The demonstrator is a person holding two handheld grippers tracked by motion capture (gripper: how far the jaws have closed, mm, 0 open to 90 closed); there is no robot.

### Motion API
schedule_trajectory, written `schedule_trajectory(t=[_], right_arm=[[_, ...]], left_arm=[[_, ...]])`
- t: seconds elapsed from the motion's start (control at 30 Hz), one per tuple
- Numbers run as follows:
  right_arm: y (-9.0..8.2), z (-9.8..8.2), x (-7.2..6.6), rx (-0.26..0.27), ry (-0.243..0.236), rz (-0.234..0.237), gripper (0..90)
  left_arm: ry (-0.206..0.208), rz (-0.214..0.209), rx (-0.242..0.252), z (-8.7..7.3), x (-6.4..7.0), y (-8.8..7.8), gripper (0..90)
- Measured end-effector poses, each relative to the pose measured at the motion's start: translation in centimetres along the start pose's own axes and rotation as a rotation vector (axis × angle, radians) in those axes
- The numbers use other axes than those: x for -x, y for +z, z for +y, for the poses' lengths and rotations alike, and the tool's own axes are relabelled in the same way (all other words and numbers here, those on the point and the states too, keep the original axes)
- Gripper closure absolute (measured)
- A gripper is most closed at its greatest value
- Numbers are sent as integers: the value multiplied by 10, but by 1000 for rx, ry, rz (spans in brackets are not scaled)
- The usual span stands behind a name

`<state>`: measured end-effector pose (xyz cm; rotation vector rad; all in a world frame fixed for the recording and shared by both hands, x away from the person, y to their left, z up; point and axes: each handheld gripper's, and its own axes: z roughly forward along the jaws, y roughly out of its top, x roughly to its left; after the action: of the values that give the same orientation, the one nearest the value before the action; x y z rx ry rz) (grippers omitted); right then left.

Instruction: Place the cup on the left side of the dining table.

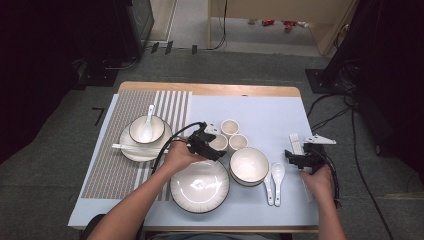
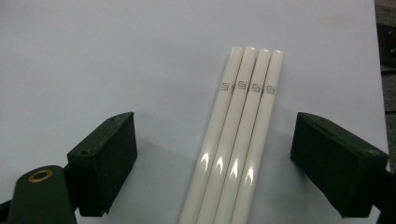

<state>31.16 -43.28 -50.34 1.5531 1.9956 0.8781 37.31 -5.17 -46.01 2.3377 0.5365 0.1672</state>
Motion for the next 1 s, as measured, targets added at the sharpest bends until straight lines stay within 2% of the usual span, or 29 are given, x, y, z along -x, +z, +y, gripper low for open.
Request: schedule_trajectory(t=[0.27, 0.33, 1.0], right_arm=[[0, 0, 0, 0, 0, 0, 141], [0, 0, 0, 0, 0, 0, 141], [0, 0, 0, 0, 0, 0, 141]], left_arm=[[0, -1, 0, 0, -1, -1, 279], [6, 10, -5, 0, -1, -1, 279], [-30, 3, 4, -1, -9, -9, 279]])
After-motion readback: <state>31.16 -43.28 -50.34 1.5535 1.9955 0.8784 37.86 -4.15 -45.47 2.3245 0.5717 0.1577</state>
